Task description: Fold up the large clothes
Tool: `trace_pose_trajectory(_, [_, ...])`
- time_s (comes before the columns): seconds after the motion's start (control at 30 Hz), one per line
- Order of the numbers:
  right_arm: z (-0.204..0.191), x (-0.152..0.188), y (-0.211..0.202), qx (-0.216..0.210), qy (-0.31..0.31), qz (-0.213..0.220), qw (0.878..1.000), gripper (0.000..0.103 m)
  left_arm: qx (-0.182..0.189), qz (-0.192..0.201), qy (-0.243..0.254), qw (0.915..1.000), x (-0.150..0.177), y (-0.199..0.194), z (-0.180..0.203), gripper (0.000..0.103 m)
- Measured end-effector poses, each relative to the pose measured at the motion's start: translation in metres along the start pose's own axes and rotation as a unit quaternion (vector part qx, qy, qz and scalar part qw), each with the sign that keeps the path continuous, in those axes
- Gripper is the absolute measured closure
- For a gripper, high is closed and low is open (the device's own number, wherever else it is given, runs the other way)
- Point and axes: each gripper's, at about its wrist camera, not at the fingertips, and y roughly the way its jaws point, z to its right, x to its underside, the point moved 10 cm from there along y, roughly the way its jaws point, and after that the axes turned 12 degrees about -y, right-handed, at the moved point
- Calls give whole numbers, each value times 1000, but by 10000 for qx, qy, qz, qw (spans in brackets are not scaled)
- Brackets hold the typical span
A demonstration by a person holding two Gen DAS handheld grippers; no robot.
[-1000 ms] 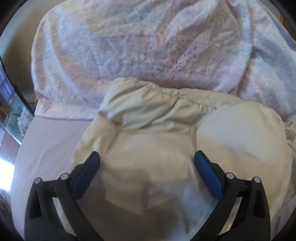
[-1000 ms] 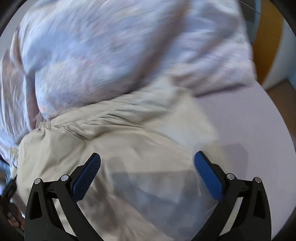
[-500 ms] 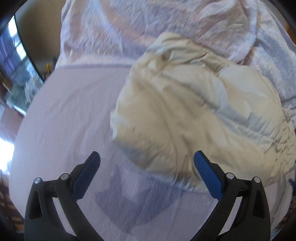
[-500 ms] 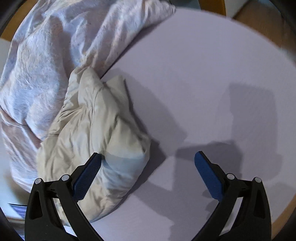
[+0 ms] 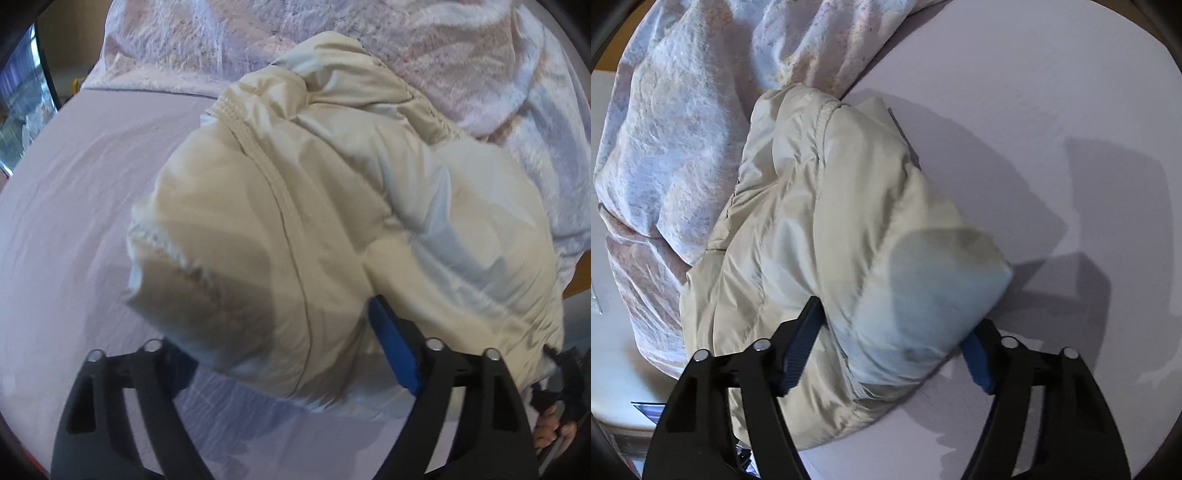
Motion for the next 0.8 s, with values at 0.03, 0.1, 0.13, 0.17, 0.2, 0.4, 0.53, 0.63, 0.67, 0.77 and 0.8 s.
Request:
trace_pose_trajectory(0.03, [-2, -1, 1, 3, 2, 26, 10000, 37, 36, 14, -63, 10000, -5, 2, -2, 30])
trace_pose_trajectory(0.1, [-5, -2, 1, -19, 3, 60, 10000, 45, 126, 74, -216, 9997, -11, 2, -5, 37])
trace_pose_trajectory(0.13, [-7, -2, 1, -37, -3, 88, 10000, 47, 150, 92, -257, 9995, -13, 1, -6, 44])
trace_pose_trajectory(0.17, [-9, -3, 1, -47, -17, 109, 9999, 53, 186, 126, -310, 9993, -15, 0, -7, 47])
trace_pose_trajectory(0.2, [-11, -3, 0, -59, -54, 134, 9999, 59, 211, 147, -332, 9991, -18, -1, -9, 54])
trace_pose_trajectory(0.4, [-22, -1, -8, -41, -201, 178, 9996, 77, 214, 309, -146, 9992, -19, -23, -9, 76])
trace_pose_trajectory(0.53, [-27, 6, -14, -76, -253, 95, 9996, 79, 147, 438, 19, 9989, -5, -48, -5, 78])
trace_pose_trajectory(0.63, [-25, 21, -21, -170, -294, -53, 9994, 79, 115, 477, 80, 9988, 5, -68, -14, 78])
trace_pose_trajectory(0.67, [-24, 28, -24, -207, -310, -124, 9992, 79, 106, 480, 84, 9988, 14, -75, -11, 78])
trace_pose_trajectory(0.77, [-25, 49, -27, -323, -336, -293, 9985, 79, 91, 460, 81, 9989, 31, -89, -32, 78])
trace_pose_trajectory(0.8, [-23, 59, -30, -368, -342, -366, 9981, 79, 78, 448, 82, 9989, 36, -94, -41, 78])
